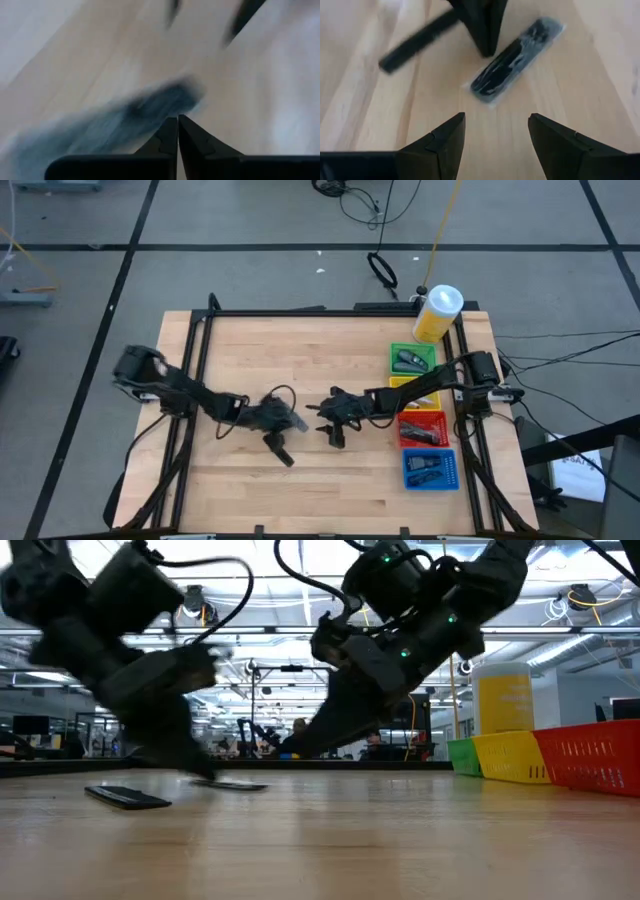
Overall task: Pick & Place Travel size toiletries
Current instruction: Put the black comb into the red basket
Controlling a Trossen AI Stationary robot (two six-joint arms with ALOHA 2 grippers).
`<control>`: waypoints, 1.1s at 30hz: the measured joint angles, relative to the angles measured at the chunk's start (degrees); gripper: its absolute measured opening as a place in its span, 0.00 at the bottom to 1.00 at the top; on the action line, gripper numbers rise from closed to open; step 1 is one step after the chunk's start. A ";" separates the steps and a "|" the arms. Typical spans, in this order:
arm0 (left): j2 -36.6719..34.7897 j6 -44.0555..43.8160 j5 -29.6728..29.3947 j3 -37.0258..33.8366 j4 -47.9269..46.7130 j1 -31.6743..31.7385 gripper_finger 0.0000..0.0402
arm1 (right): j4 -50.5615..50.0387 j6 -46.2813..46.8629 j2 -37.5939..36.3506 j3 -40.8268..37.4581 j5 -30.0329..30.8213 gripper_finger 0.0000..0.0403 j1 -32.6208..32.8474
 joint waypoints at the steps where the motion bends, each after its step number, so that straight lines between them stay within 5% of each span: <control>1: 2.66 1.80 0.79 0.80 6.75 0.73 0.03 | -2.87 0.42 -1.11 -0.03 0.01 0.53 0.20; 3: 7.08 4.58 2.03 3.48 16.65 2.01 0.02 | -8.37 1.55 -3.87 -0.65 0.03 0.52 0.65; 5: 8.81 6.40 5.11 6.45 16.96 3.02 0.01 | -10.87 2.38 -5.69 -0.99 0.35 0.51 1.21; 9: 5.55 7.58 8.98 12.38 3.25 3.98 0.02 | -5.94 2.07 -6.87 -3.80 3.21 0.50 2.59; 15: -1.23 5.62 -3.04 16.18 -29.53 7.05 0.01 | 12.79 -3.68 -1.34 -6.53 3.02 0.49 3.53; 22: 1.06 5.77 -3.29 12.21 -31.88 11.46 0.01 | 29.91 -7.52 9.93 -2.92 3.53 0.49 3.41; 26: 1.23 4.47 -1.82 10.60 -29.52 11.21 0.01 | 27.24 -11.03 13.67 0.74 9.50 0.49 3.82; 33: 0.78 -1.71 2.78 10.52 -31.61 6.12 0.00 | 10.90 -14.54 9.47 1.31 21.37 0.49 3.86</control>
